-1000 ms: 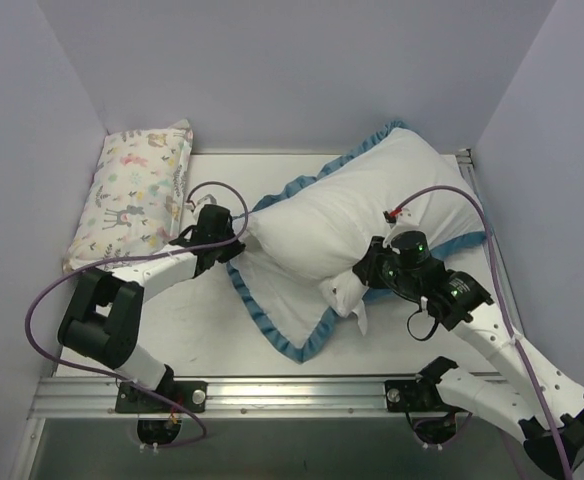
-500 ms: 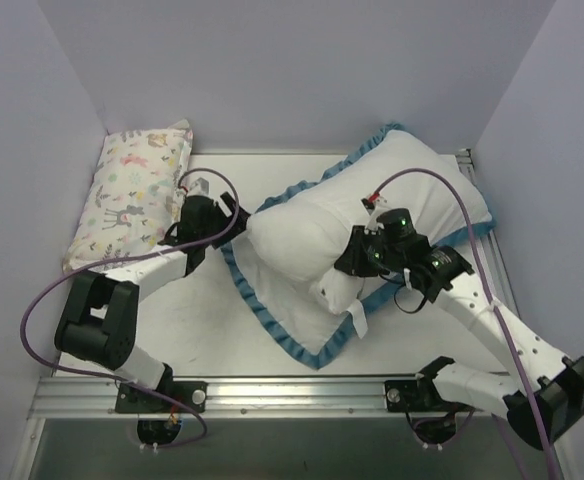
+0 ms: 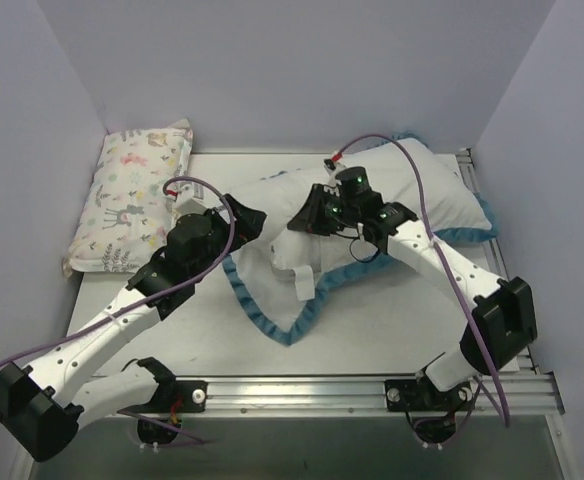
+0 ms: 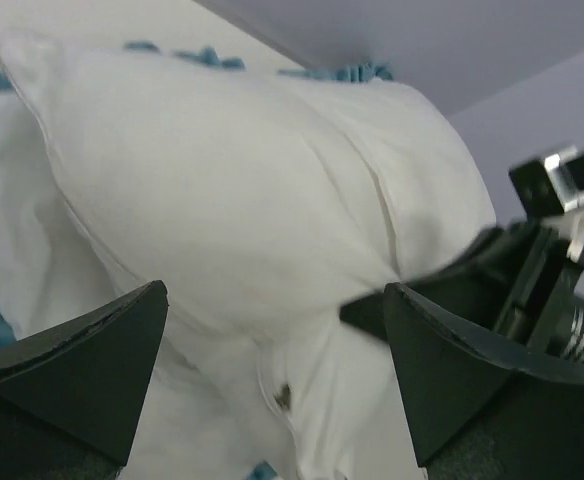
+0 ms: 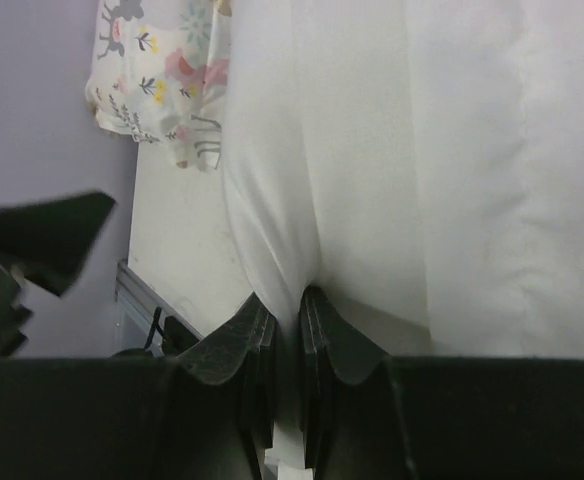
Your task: Remove the pillowcase from the pillow
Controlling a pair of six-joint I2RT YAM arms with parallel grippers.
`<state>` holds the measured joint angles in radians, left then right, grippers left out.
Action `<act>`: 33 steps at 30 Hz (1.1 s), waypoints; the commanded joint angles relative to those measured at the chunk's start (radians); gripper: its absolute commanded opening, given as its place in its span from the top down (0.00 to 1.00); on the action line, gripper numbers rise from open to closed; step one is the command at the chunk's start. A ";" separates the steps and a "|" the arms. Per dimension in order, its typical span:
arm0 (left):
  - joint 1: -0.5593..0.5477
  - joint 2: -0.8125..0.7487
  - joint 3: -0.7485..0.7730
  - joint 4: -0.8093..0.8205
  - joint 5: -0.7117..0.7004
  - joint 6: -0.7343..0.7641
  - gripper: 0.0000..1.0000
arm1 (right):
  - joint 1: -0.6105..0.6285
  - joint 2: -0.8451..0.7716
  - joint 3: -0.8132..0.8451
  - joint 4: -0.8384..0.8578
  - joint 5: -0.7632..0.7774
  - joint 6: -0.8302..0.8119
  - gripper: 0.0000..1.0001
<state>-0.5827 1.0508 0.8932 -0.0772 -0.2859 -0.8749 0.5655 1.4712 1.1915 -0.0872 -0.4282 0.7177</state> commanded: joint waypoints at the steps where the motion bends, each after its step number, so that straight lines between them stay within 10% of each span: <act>1: -0.097 -0.046 -0.057 -0.142 -0.127 -0.068 0.03 | 0.080 0.035 0.149 0.116 0.029 0.051 1.00; 33: -0.045 0.043 -0.266 0.321 0.077 -0.105 0.03 | 0.238 0.215 0.389 -0.072 0.111 -0.043 1.00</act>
<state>-0.6838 1.0733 0.5812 0.1883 -0.2523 -1.0100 0.7631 1.7298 1.5265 -0.2028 -0.2527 0.6769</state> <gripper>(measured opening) 0.975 0.117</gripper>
